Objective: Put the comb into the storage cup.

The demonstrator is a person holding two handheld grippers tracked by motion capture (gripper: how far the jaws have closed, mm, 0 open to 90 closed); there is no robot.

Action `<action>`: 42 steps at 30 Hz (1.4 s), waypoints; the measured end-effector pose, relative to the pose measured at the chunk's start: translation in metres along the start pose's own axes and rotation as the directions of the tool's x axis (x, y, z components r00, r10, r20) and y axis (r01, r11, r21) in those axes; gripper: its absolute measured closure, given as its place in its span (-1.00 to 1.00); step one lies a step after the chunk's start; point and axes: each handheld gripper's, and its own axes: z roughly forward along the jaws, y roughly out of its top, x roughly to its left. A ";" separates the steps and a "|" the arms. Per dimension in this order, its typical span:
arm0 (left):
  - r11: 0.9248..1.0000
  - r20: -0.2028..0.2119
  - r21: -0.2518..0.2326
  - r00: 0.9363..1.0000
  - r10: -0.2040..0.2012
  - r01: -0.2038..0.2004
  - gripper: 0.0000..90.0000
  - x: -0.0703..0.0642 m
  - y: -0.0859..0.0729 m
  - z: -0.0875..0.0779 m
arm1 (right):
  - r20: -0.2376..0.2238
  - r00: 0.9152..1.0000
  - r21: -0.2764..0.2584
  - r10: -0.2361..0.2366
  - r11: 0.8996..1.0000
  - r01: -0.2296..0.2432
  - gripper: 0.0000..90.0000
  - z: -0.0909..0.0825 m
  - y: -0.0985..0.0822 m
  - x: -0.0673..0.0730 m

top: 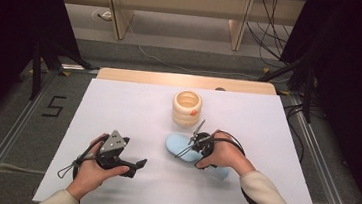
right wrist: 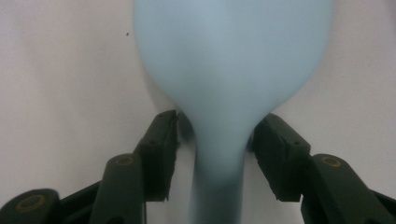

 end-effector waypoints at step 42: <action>1.000 0.000 0.001 1.000 0.001 -0.001 -0.94 -0.001 0.000 0.000 | 0.024 1.000 0.011 0.004 1.000 -0.004 0.56 -0.002 0.002 0.006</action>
